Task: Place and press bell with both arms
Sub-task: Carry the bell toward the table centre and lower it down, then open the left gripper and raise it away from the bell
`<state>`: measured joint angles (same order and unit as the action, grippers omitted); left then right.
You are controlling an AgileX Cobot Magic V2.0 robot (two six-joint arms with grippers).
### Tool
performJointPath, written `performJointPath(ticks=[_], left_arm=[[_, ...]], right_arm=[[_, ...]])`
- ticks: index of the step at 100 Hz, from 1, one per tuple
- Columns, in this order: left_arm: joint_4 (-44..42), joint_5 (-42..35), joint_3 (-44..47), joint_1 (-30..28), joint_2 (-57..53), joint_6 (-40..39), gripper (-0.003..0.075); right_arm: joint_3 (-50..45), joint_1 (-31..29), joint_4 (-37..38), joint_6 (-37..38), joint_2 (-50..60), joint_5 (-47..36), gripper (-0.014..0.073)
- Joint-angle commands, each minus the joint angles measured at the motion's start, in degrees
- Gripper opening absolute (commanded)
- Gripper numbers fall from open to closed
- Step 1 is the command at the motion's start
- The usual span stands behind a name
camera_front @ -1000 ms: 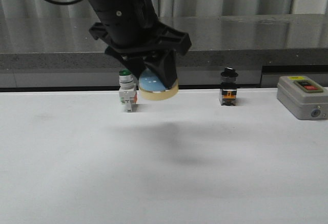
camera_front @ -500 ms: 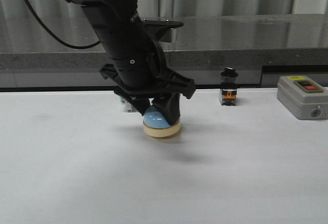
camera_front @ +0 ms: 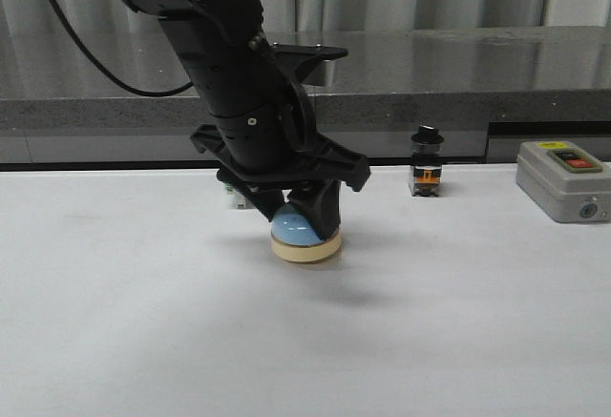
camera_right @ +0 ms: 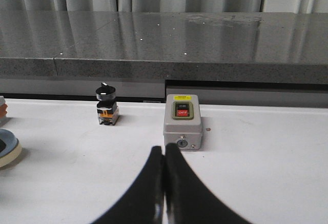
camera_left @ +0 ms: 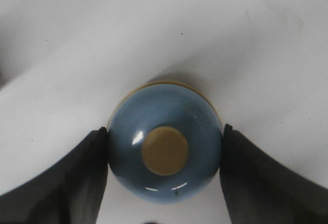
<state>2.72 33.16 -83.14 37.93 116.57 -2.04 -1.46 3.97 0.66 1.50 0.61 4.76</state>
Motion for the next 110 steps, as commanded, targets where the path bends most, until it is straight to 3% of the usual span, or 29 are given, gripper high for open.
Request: performJointPath(ticks=[1, 24, 43, 53, 83, 110], left_arm=[[0.69, -1.96, -1.84, 0.48, -2.74, 0.16, 0.019], [0.69, -0.21, -1.84, 0.5, -1.21, 1.29, 0.0229], [0.69, -0.08, -1.84, 0.5, -1.21, 1.51, 0.0497], [0.69, 0.17, -1.84, 0.72, -1.21, 1.51, 0.0591], [0.4, 0.46, -1.84, 0.95, -1.88, 1.51, 0.0601], [0.3, -0.26, -1.84, -1.39, -9.06, 1.06, 0.0601]], right_arm=[[0.75, -0.26, 0.24, -0.05, 0.9, -4.76, -0.006], [0.75, -0.26, 0.24, -0.05, 0.9, -4.76, -0.006], [0.75, -0.26, 0.24, -0.05, 0.9, -4.76, -0.006], [0.75, -0.26, 0.24, -0.05, 0.9, -4.76, -0.006], [0.75, -0.26, 0.24, -0.05, 0.9, -4.76, -0.006], [0.75, -0.26, 0.24, -0.05, 0.9, -4.76, -0.006]])
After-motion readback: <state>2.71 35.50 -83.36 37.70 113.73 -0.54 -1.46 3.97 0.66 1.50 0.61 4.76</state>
